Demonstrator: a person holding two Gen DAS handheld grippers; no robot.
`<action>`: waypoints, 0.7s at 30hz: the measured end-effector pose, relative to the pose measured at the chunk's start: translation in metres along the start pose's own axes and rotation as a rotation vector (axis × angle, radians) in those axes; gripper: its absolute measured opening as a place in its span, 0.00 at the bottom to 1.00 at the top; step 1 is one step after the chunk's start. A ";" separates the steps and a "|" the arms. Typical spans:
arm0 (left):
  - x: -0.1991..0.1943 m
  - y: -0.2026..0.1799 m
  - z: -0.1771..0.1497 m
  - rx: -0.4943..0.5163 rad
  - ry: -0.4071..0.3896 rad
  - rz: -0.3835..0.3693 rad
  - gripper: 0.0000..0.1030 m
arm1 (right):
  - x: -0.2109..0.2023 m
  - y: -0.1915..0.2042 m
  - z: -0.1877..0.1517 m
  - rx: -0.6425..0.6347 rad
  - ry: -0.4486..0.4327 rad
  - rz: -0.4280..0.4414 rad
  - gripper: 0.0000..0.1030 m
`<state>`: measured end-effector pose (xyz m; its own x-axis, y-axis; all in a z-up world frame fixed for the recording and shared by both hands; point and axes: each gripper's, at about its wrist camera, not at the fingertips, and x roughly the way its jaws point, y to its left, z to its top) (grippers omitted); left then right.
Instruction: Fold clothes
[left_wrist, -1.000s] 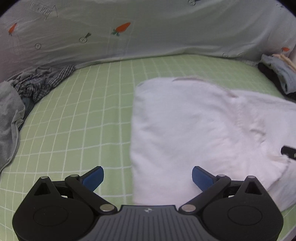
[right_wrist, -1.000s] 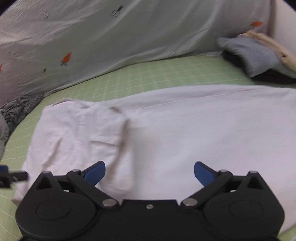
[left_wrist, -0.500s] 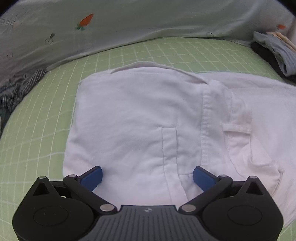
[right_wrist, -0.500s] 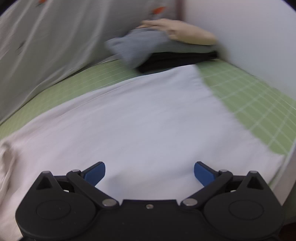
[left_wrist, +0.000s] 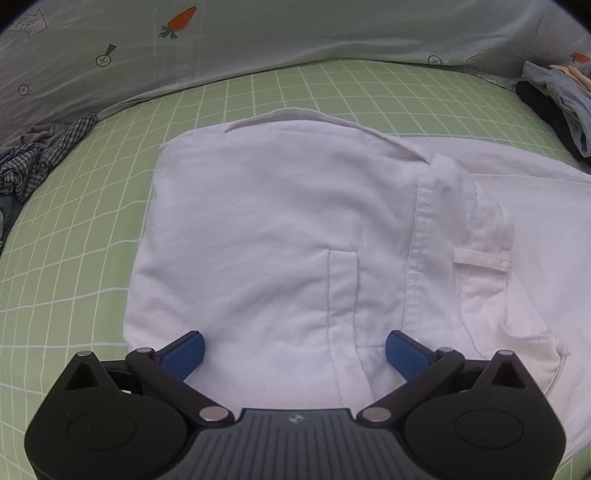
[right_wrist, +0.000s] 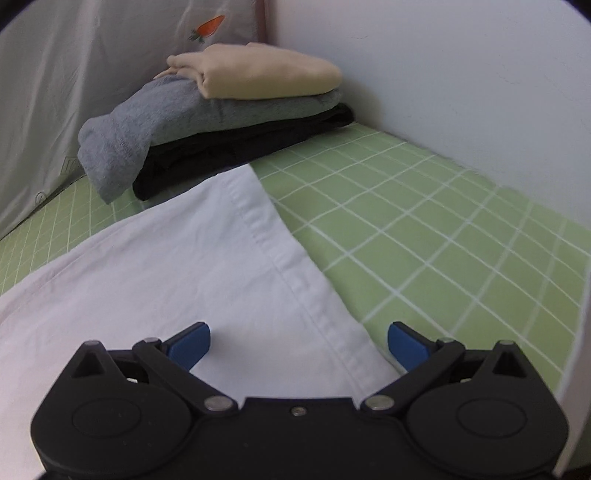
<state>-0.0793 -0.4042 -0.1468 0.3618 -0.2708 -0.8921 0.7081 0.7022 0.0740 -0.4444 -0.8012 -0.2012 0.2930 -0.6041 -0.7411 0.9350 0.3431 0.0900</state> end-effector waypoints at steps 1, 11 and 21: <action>0.000 0.000 0.000 -0.001 0.004 0.000 1.00 | 0.002 0.002 0.001 -0.018 -0.002 -0.001 1.00; 0.003 0.005 0.001 -0.005 0.026 -0.019 1.00 | 0.001 0.016 0.002 -0.059 -0.005 0.161 1.00; 0.005 0.012 -0.003 -0.022 0.023 -0.035 1.00 | -0.002 -0.033 0.006 0.374 0.043 0.388 0.57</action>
<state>-0.0709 -0.3956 -0.1514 0.3225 -0.2805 -0.9041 0.7068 0.7066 0.0328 -0.4742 -0.8158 -0.1988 0.6302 -0.4510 -0.6320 0.7691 0.2512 0.5876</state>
